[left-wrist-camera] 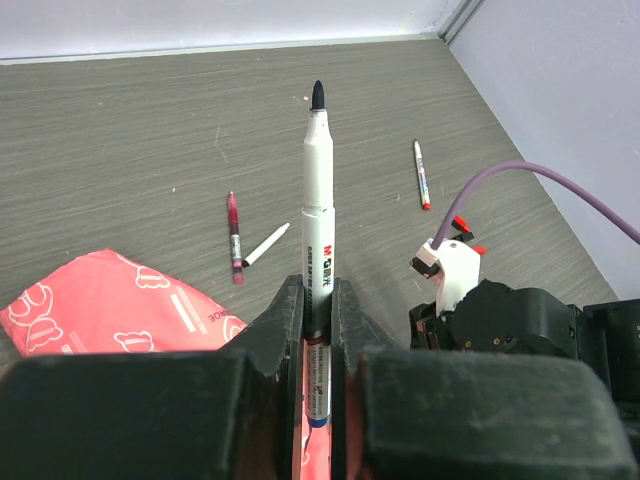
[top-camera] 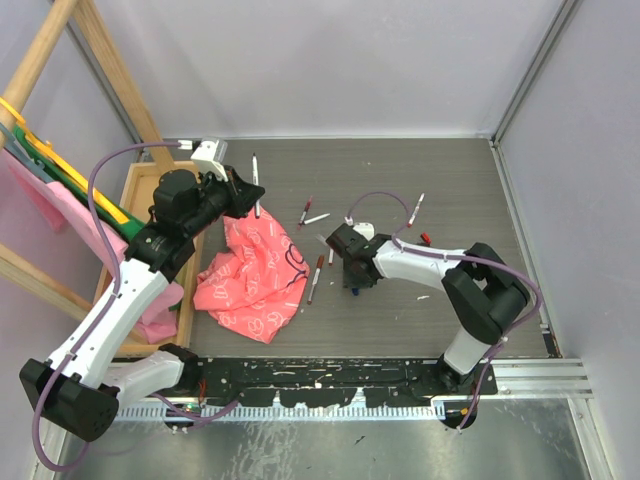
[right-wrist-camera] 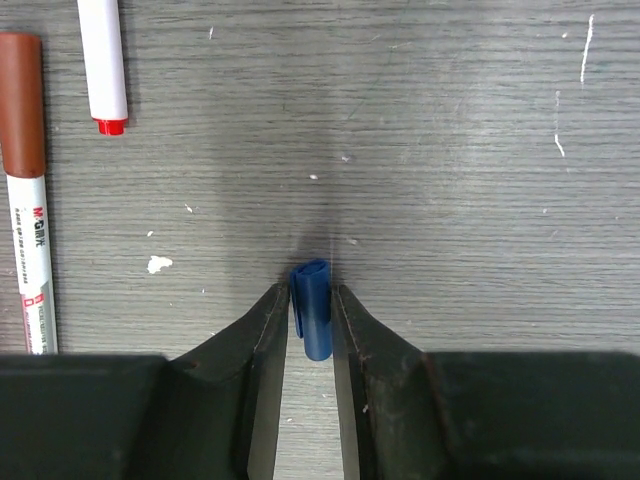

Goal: Insert the pens into the pen caps
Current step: Insert the pen cap onto the pen.

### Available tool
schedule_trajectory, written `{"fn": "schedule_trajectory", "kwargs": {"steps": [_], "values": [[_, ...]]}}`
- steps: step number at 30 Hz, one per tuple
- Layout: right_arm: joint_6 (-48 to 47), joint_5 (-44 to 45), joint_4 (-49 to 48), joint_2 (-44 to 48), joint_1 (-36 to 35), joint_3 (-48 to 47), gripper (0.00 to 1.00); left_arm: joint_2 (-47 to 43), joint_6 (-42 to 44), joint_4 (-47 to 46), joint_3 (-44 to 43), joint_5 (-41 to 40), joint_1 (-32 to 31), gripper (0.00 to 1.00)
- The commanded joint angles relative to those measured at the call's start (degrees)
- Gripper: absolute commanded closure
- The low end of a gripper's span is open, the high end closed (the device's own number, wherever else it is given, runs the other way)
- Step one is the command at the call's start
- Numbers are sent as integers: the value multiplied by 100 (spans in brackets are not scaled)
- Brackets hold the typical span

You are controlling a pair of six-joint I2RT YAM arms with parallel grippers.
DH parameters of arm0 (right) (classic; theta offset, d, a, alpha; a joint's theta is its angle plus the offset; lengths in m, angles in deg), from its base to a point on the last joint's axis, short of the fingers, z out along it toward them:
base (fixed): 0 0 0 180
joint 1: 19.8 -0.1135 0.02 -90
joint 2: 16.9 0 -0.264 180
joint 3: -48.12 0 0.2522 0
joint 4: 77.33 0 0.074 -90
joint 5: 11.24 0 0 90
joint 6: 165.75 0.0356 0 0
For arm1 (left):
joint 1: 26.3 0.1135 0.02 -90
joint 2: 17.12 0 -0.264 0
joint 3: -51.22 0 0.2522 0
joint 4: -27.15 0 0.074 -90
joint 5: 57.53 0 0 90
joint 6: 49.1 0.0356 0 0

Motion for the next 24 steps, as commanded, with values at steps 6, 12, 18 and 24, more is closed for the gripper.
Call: {"fn": "schedule_trajectory", "kwargs": {"steps": [6, 12, 18, 24], "values": [[-157, 95, 283, -235, 42, -210, 77, -58, -37, -290, -70, 62, 50, 100], [-213, 249, 303, -20, 43, -156, 93, -24, -73, -294, -90, 107, 53, 100], [-416, 493, 88, 749, 65, -177, 100, 219, -244, -359, -194, 627, 73, 100], [-742, 386, -575, 1927, 72, 73, 100, 264, -297, -553, -238, 1209, 97, 99]]}}
